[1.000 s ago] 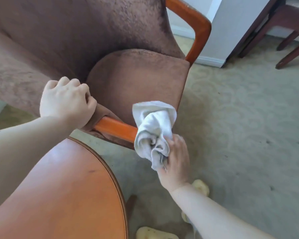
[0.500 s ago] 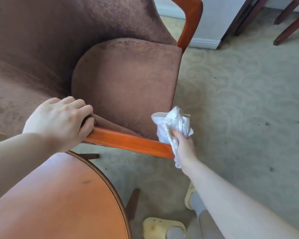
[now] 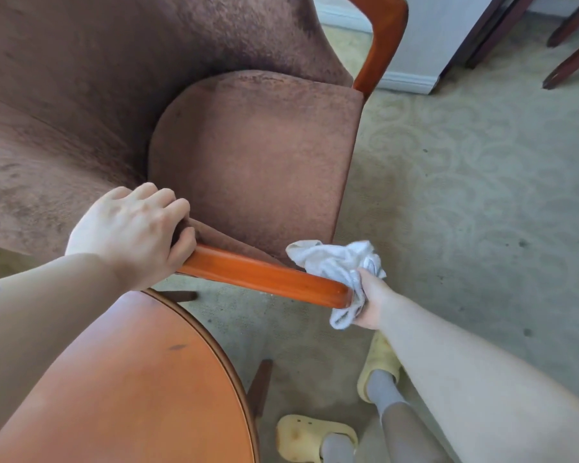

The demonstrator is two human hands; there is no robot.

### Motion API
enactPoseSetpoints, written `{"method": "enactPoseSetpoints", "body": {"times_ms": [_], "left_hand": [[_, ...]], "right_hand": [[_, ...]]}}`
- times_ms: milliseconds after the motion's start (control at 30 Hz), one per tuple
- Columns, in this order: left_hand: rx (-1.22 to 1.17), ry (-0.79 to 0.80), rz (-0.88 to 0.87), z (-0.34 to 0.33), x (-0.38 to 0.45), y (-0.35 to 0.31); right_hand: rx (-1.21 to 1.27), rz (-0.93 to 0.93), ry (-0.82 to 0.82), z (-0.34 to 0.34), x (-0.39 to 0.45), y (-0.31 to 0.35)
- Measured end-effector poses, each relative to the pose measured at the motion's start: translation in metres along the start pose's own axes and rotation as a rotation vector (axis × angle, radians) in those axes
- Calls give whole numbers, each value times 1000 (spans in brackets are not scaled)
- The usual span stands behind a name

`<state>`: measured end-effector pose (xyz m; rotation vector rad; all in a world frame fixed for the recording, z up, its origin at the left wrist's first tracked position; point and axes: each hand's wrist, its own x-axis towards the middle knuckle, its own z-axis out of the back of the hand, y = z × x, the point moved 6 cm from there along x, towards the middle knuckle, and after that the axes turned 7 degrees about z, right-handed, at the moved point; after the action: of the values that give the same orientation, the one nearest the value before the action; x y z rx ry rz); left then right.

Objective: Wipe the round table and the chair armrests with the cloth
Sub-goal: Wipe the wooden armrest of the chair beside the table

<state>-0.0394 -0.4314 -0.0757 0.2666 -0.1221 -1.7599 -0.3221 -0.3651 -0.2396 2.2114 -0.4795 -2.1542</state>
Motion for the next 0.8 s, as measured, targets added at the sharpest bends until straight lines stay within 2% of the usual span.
{"method": "enactPoseSetpoints", "body": {"times_ms": [33,100,200,267,300,400,467,533,633,700,733,800], "left_hand": [[1,0,6,0,0,1],[3,-7,7,0,1,1],[-10,-21,11,0,0,1],[-13,-24,4,1,0,0],[-14,-25,4,2,0,0],[-19,-45,10,3,-1,1],[-27,-50,14,2,-1,1],[-28,-61,15,0,-1,2],[-25,-64,16,0,-1,2],[-31,-63,26,1,0,2],[-30,-61,29,2,1,3],[-25,-51,28,1,1,3]], "right_hand": [[118,-21,24,-5,3,-4],[216,51,-41,-8,4,-7],[224,239,-193,-7,-15,-16],[129,328,-271,-4,-28,-21],[109,314,-270,-5,-29,-21],[345,73,-194,-19,-25,-10],[360,76,-233,-23,-29,-4],[181,261,-237,-23,-38,1],[-178,873,-275,-27,-74,1],[-478,1165,-311,-34,-85,2],[-437,1164,-337,-30,-81,5],[-203,954,-390,-19,-65,9]]}}
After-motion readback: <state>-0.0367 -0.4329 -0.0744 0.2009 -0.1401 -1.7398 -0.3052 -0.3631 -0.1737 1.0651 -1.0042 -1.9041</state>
